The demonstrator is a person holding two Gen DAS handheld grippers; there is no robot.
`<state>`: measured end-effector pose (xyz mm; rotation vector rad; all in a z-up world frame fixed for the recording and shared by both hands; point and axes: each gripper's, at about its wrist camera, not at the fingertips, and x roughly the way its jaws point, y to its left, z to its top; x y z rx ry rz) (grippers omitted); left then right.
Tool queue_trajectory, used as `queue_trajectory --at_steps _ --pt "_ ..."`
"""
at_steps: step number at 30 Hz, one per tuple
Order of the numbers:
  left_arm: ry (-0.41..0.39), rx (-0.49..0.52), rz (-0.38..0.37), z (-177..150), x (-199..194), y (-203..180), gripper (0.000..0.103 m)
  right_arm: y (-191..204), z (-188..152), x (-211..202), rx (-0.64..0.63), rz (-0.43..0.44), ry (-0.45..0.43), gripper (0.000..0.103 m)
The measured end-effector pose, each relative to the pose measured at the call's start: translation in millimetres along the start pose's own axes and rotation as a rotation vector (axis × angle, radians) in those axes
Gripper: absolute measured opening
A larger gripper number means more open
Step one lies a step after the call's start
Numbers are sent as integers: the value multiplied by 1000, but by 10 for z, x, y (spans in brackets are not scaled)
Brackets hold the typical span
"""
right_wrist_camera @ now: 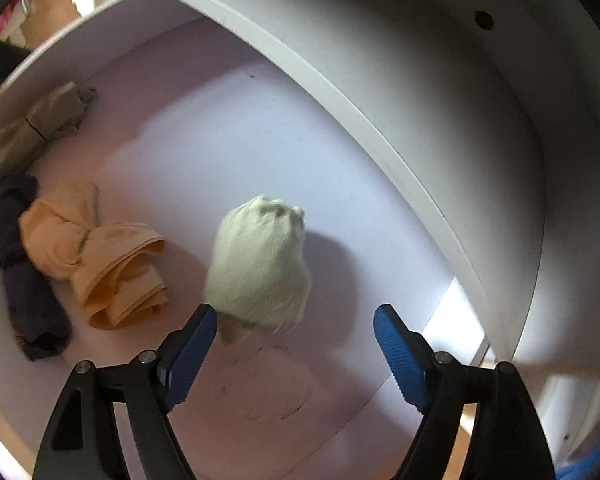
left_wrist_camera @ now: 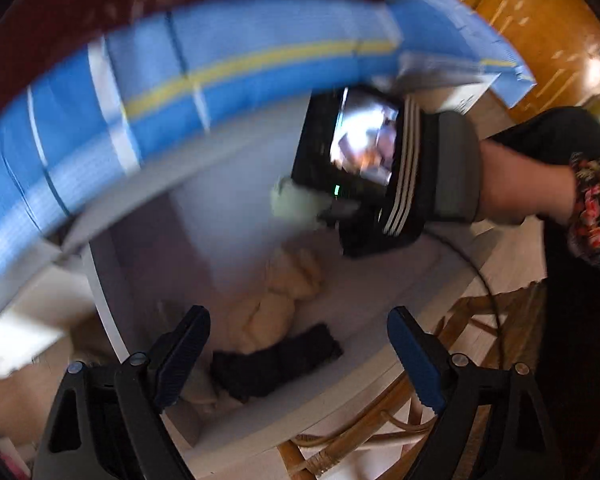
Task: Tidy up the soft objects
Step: 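Move the left gripper back to the shelf toward the beige tied bundle, then grasp the beige tied bundle with the left gripper while the right gripper releases the cream beanie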
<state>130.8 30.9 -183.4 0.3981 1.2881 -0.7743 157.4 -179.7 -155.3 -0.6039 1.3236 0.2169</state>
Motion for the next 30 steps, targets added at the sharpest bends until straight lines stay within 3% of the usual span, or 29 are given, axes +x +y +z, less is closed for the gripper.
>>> queue_trajectory --at_steps 5,6,8,11,18,21,24,29,30 --pt "65 -35 36 33 239 32 91 33 147 105 0 37 -12 79" --pt "70 -36 34 29 251 45 91 25 154 125 9 49 -11 77" --pt "93 -28 34 51 345 20 91 12 156 189 31 95 14 62" --pt "116 -11 41 80 499 -2 91 19 130 236 38 105 35 59" --pt "161 -29 68 143 822 52 91 -244 -126 351 221 180 185 56" --pt "187 -8 82 149 976 34 92 -284 -241 441 266 180 271 38" --pt "216 39 112 128 1149 -10 92 -289 -317 477 295 204 305 33" --pt "237 88 146 99 1396 -47 92 -192 -304 432 293 218 283 34" --pt "237 95 145 93 1431 -51 92 -199 -303 417 286 205 275 39"
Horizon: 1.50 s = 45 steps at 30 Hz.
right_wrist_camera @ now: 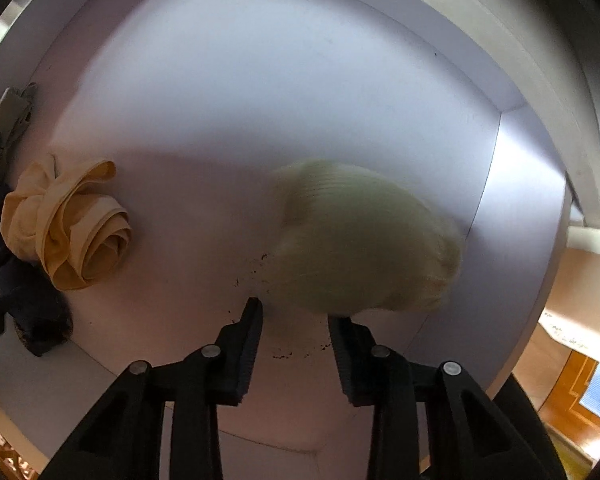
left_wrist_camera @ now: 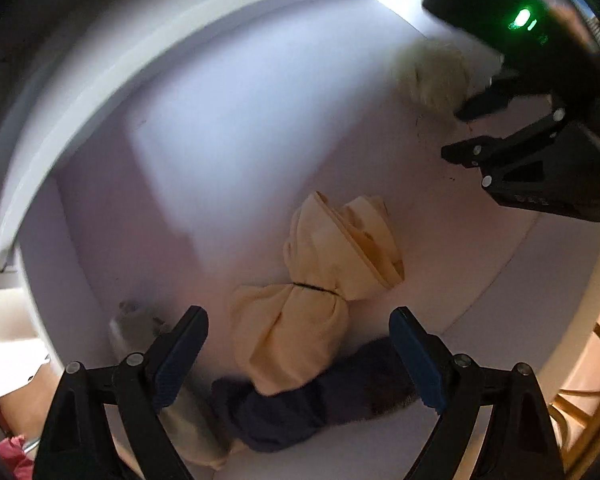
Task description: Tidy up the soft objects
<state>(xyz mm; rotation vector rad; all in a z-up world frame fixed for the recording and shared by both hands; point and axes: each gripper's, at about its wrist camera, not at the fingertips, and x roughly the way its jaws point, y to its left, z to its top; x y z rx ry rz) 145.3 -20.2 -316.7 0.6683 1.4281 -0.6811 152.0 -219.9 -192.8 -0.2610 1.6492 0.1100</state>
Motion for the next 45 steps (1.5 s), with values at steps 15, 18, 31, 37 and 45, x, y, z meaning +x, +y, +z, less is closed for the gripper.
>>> queue_trajectory --at_steps 15,18,31,37,45 --pt "-3 -48 6 -182 173 116 42 487 -194 -364 -45 -86 -224 54" --pt "-15 -126 5 -227 151 246 40 638 -282 -282 -69 -64 -214 32" --pt "-43 -290 -26 -438 139 287 40 753 -896 -377 -21 -155 -153 44" --pt "-36 -323 -41 -537 180 301 40 851 -867 -407 -103 -355 -273 53" --pt "-24 -353 -61 -566 215 355 40 1027 -783 -153 -121 -408 -259 65"
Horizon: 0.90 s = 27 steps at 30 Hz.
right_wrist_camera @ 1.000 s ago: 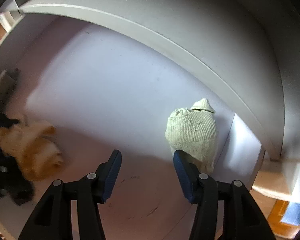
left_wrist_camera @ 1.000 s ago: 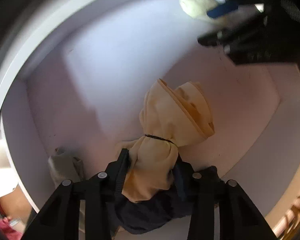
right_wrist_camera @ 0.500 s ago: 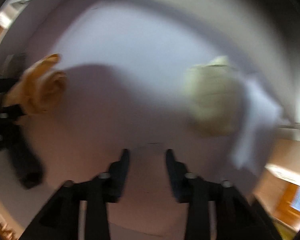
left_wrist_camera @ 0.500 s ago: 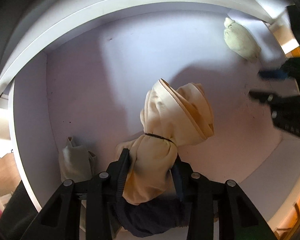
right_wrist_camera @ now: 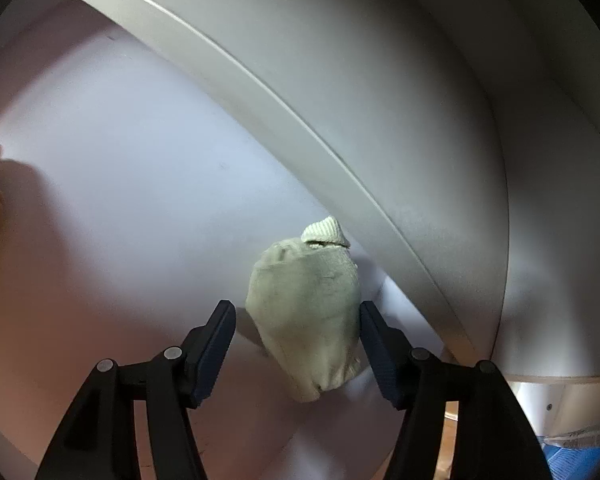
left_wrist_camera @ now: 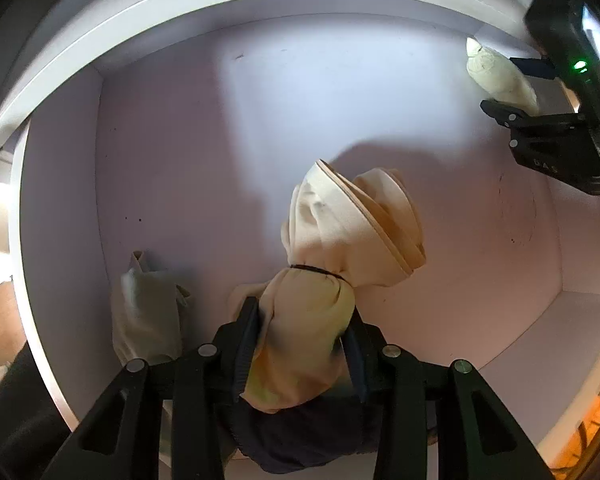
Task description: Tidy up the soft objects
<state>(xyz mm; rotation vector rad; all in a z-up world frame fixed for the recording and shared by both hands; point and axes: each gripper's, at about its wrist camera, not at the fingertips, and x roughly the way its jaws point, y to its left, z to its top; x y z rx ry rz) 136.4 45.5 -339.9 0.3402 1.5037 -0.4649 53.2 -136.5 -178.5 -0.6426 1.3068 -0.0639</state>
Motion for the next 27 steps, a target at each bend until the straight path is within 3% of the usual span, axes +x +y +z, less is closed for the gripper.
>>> queue_trajectory --at_steps 2,4,10,12,13,19,27 --pt "2 -13 -7 -17 70 34 41 -6 -49 -12 19 27 -7 62" --pt "1 -24 -11 -42 89 50 41 -40 -6 37 14 3 15 47" --pt "-8 -53 -18 -56 82 103 41 376 -217 -140 -115 -38 76 43" --pt "-5 -65 -24 49 153 152 41 534 -159 -233 -125 -12 98 43" --pt "-2 -72 -27 54 159 167 41 657 -68 -336 -129 8 108 43" --pt "5 -77 -26 78 177 217 42 1089 -343 -830 -166 178 129 43" --pt "-5 -85 -14 90 116 246 41 922 -612 -1624 7 438 62 43"
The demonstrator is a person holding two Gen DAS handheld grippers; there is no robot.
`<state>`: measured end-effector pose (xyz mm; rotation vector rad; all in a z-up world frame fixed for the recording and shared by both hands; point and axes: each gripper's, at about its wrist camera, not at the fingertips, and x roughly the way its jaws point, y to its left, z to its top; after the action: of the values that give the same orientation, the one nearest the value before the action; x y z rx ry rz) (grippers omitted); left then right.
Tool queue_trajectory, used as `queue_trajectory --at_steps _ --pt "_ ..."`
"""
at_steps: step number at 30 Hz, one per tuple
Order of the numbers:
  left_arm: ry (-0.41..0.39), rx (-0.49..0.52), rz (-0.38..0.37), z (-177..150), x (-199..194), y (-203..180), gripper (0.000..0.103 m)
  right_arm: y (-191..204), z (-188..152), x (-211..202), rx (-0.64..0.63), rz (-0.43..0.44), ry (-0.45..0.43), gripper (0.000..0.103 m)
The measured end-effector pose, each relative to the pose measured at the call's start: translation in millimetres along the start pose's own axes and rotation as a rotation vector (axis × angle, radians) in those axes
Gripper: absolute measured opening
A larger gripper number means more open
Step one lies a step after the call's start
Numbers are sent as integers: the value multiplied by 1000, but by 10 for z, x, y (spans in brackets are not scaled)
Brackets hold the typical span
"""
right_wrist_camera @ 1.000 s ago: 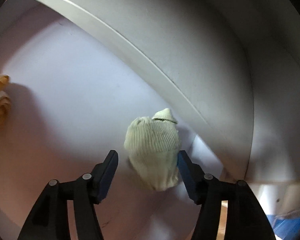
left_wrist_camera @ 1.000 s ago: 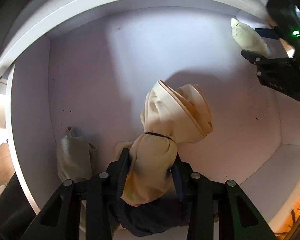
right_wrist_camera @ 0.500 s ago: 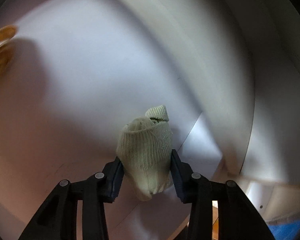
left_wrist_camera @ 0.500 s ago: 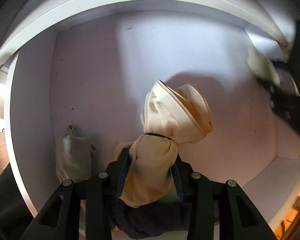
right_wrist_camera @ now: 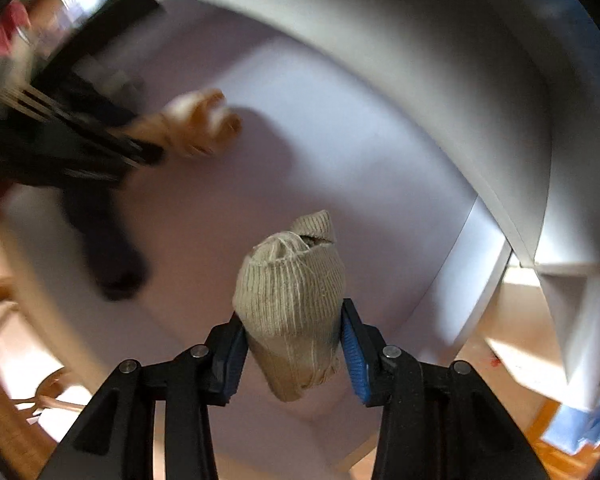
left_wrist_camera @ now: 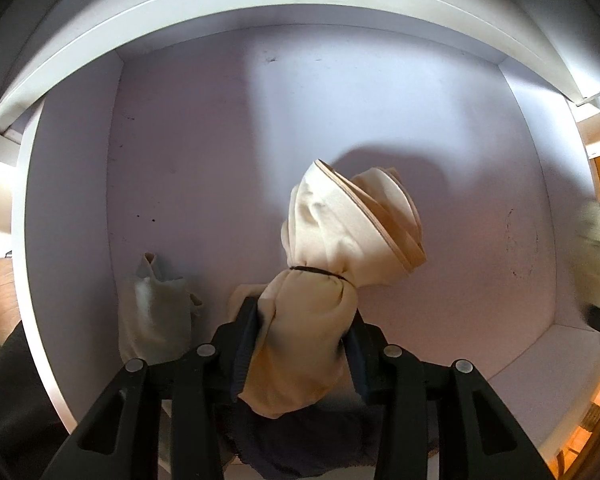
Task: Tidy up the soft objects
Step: 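Lift the cream beanie with the right gripper and carry it over the box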
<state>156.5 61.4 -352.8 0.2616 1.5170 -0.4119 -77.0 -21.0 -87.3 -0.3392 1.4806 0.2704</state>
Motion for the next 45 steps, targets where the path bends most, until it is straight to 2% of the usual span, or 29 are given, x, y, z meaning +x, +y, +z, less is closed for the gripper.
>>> queue_trajectory --at_steps 3,5,6,7,8,9,10,11,13,14,17,28,32,36,42,45 --pt "-1 2 13 31 -93 -44 41 26 -145 -402 28 53 -60 43" --pt "-5 1 21 19 -103 -102 41 -95 -185 -638 47 84 -103 43" --pt "-8 -1 23 15 -97 -114 41 -192 -407 -751 51 97 -126 43" --pt "-12 -5 24 10 -104 -123 41 -217 -451 -881 49 105 -149 43" --pt "-15 -10 23 10 -110 -126 41 -401 -400 -999 49 102 -166 43" --pt "-17 -12 22 9 -133 -134 41 -796 -248 -1136 50 102 -178 43" --pt "-18 -13 23 7 -138 -139 41 -794 -291 -1267 59 114 -194 43" --pt "-19 -12 26 3 -140 -147 41 -1019 -171 -1326 70 132 -207 43" --pt "-16 -8 32 -6 -134 -166 41 -1552 -25 -1438 100 175 -249 43" --pt "-16 -8 32 -15 -156 -171 41 -1844 101 -1667 108 181 -268 43" --pt "-14 -4 35 -12 -163 -185 41 -1963 74 -2114 116 157 -342 43" --pt "-2 22 63 2 -137 -261 41 -2256 316 -2784 114 3 -487 43" --pt "-1 23 62 0 -139 -259 41 -2426 631 -2968 133 -17 -535 43" --pt "-1 25 63 5 -143 -255 41 -2614 971 -3018 163 -10 -544 43" --pt "1 24 62 11 -147 -258 41 -2853 1565 -2695 242 41 -482 43" --pt "1 21 59 19 -142 -262 41 -2920 1825 -2478 262 38 -442 43"
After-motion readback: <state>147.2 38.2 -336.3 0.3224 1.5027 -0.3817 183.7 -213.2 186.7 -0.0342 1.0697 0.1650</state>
